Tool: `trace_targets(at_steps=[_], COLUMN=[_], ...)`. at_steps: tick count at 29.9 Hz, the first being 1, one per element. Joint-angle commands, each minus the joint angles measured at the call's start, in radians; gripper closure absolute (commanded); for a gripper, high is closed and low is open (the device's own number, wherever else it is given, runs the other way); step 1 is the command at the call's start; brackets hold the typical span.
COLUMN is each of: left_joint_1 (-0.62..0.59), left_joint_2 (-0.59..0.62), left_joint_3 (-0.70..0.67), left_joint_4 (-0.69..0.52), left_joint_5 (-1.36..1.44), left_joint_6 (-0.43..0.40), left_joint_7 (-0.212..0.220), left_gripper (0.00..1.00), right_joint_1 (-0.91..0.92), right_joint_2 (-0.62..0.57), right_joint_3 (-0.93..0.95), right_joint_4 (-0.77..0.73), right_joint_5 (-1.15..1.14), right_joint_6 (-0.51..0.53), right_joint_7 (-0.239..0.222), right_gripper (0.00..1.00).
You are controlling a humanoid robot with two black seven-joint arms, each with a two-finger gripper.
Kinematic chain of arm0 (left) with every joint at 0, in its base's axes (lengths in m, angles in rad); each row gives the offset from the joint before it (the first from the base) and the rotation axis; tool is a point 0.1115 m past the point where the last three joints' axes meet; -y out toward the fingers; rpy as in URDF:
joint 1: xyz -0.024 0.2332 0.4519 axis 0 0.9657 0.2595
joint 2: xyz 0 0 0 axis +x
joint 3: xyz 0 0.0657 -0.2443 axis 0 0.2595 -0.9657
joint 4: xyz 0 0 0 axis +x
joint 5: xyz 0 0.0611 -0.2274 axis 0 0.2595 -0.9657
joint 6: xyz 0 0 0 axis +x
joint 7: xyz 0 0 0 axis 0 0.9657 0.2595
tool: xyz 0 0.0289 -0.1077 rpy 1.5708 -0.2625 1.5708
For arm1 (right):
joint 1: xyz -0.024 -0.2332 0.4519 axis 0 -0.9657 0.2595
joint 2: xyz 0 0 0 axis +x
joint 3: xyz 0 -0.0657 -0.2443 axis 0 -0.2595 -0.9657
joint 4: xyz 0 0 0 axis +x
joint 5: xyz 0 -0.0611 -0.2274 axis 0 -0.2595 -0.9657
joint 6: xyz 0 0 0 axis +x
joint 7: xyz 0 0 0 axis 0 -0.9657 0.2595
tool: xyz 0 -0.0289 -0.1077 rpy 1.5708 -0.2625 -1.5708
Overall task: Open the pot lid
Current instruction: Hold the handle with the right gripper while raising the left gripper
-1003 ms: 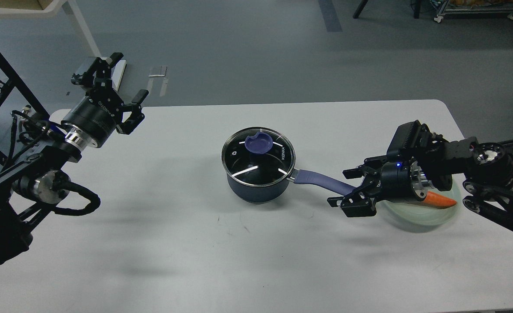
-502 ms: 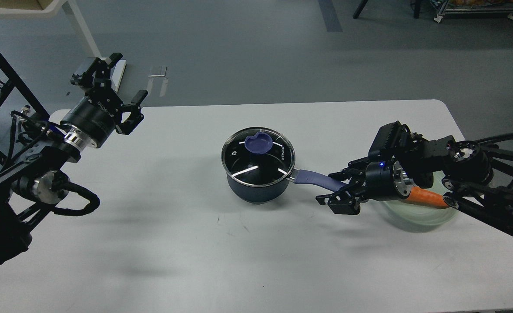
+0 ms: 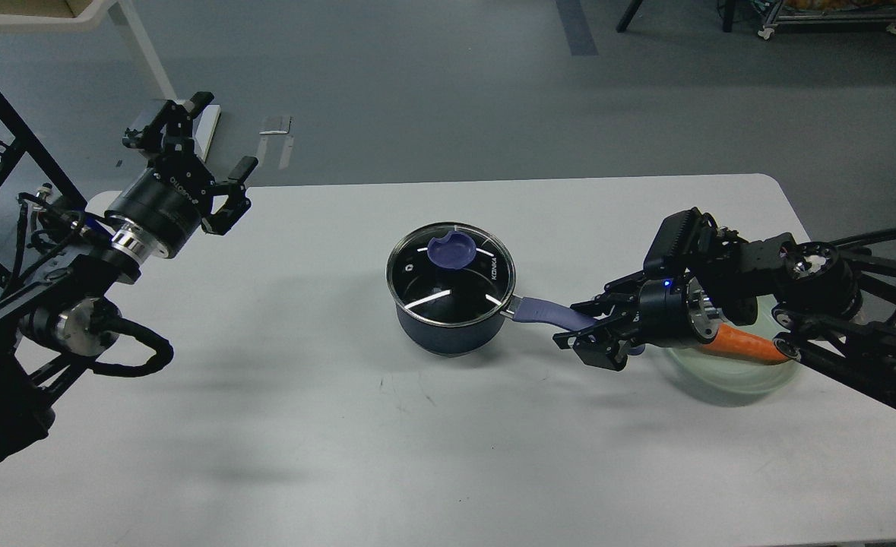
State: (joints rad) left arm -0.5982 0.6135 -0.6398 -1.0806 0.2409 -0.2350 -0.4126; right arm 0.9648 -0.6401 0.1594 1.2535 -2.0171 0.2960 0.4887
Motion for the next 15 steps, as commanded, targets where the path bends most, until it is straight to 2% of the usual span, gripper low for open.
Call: trace_targets(at_steps=[1,6,10,15], left_joint_1=[0.0,0.0,0.0,0.0], left_joint_2=[-0.001,-0.001,0.0,0.0], left_joint_3=[0.0,0.0,0.0,0.0], left_joint_4=[-0.001,-0.001,-0.001,-0.001], left_joint_5=[0.0,0.0,0.0,0.0], left_joint_6=[-0.001,-0.001,-0.001,-0.001], left_joint_7=[0.0,-0.002,0.0,0.0], left_gripper=[0.01,0.01,0.01,0.01], right_joint_1=[0.002,0.0,0.0,0.002], right_joint_2=[-0.004,-0.007,-0.007,-0.007], right_joint_3=[0.0,0.0,0.002,0.002], right_joint_4=[-0.003,-0.003,-0.003,-0.003], right_joint_5=[0.0,0.001,0.001,0.001], right_joint_6=[-0.001,-0.003,-0.005,-0.005], right_joint_7=[0.0,0.0,0.0,0.0], right_gripper=[0.51,0.55,0.64,0.65])
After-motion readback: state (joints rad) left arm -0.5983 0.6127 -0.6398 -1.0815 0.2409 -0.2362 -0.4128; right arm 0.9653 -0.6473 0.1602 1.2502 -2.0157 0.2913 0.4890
